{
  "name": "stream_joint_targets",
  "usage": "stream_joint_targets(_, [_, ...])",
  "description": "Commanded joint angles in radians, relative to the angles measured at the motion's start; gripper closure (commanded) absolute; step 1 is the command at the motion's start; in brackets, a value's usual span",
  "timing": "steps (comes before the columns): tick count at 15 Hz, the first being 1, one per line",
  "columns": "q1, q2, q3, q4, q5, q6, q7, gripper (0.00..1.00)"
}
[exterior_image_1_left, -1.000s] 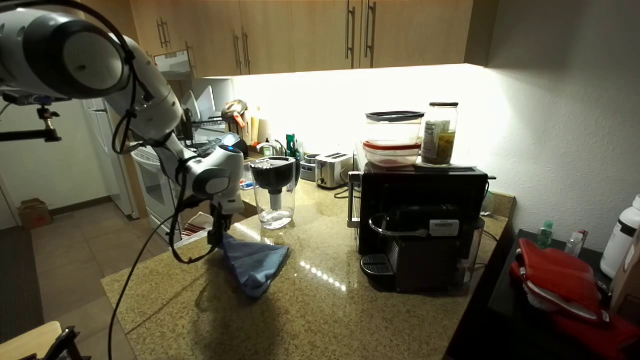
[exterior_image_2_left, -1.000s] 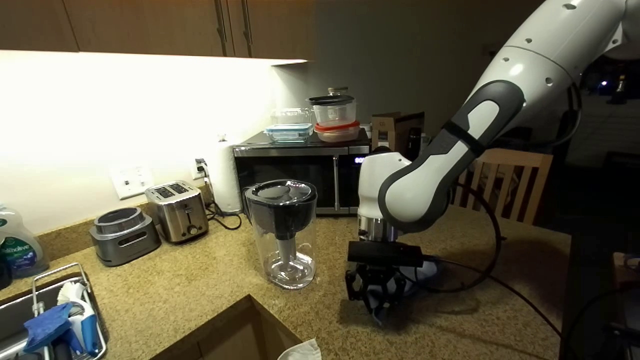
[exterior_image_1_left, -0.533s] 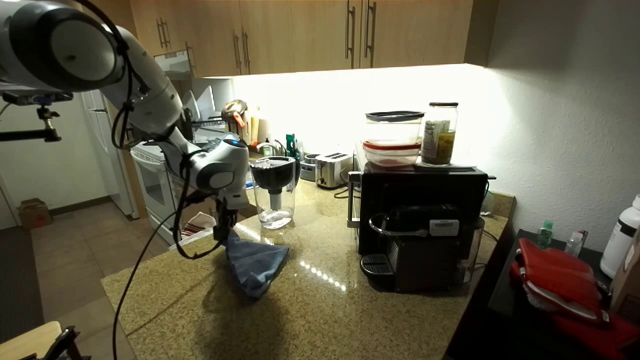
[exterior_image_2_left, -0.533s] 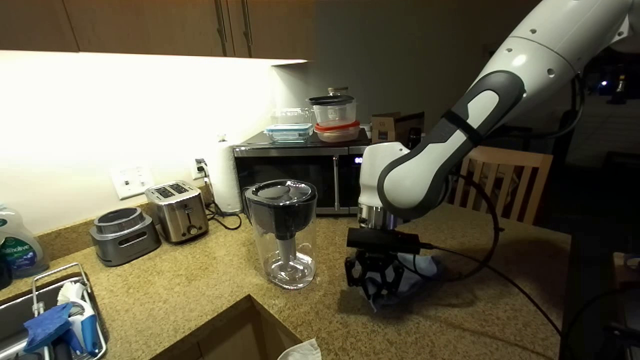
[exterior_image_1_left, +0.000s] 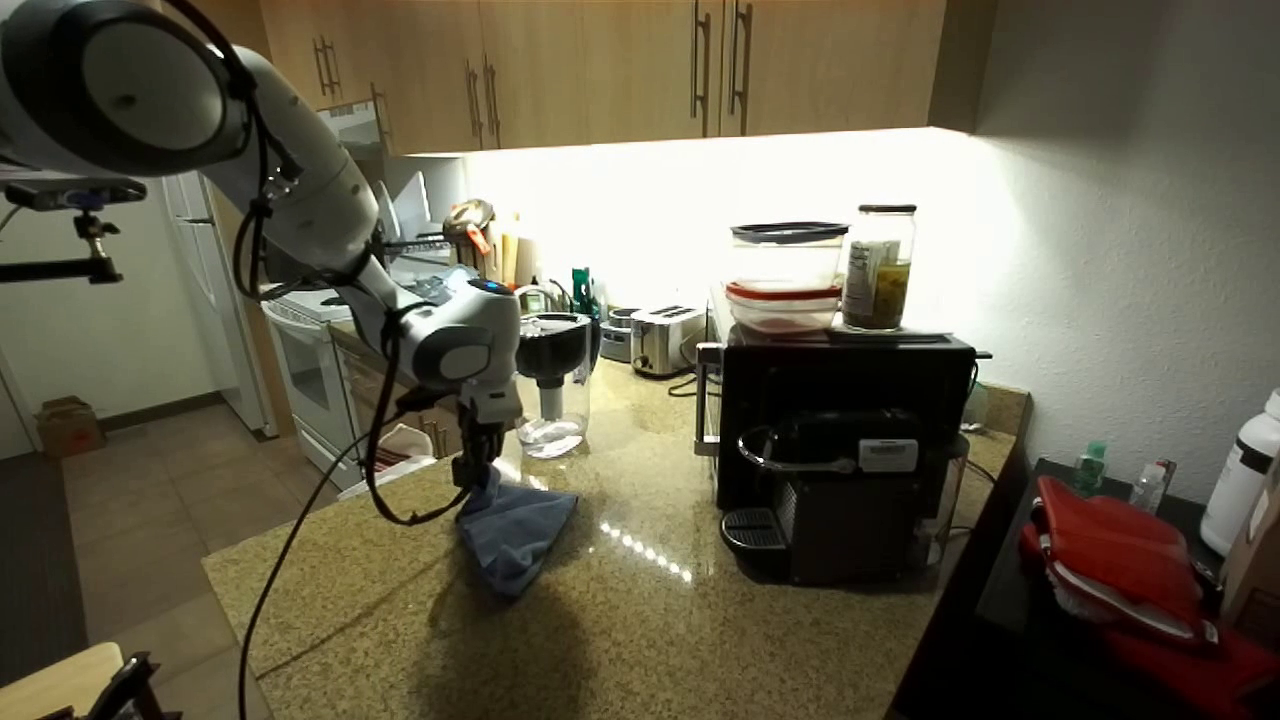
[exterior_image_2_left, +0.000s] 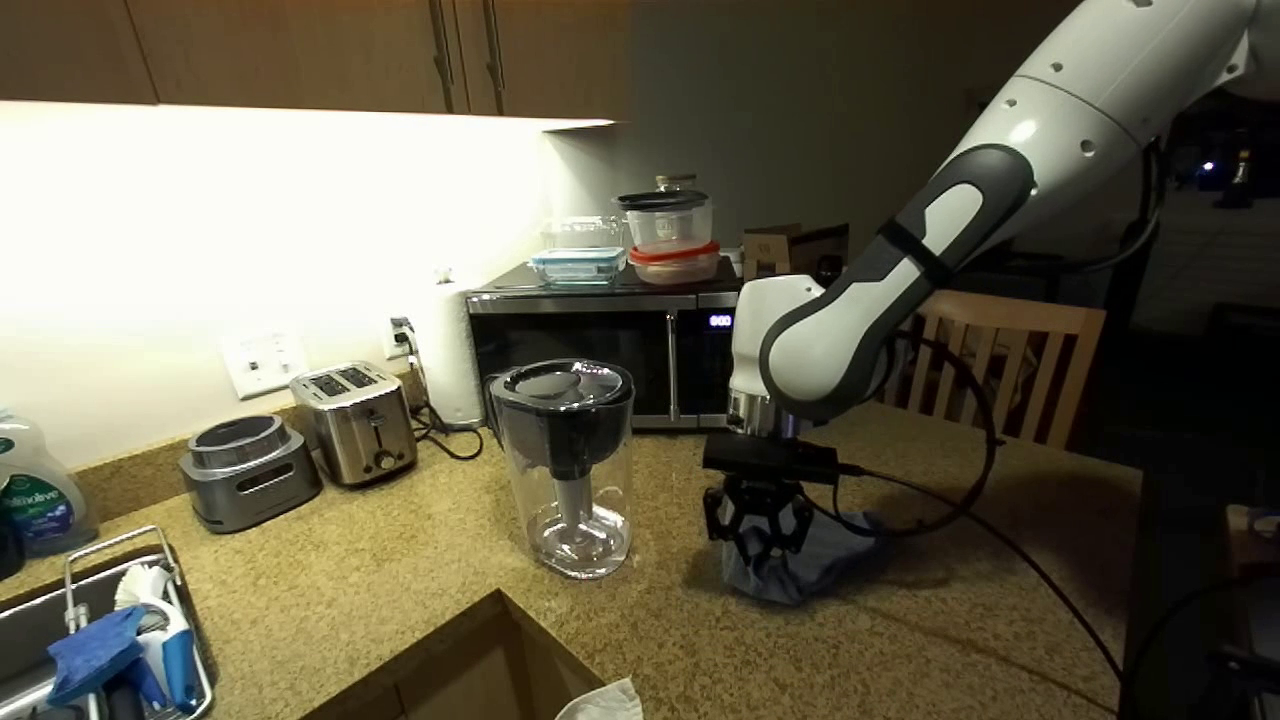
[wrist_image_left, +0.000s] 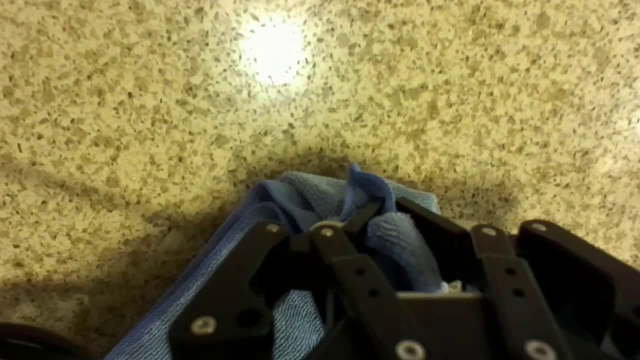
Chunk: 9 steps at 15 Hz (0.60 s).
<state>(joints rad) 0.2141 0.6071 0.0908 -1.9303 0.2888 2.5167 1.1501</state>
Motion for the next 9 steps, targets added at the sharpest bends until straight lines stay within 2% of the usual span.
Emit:
stream_joint_targets(1, [0.018,-0.050,-0.047,-0.060,-0.012,-0.004,0.045,0.97])
stream_joint_targets(9, [0.084,-0.090,-0.165,-0.133,-0.127,0.048,0.218,0.97])
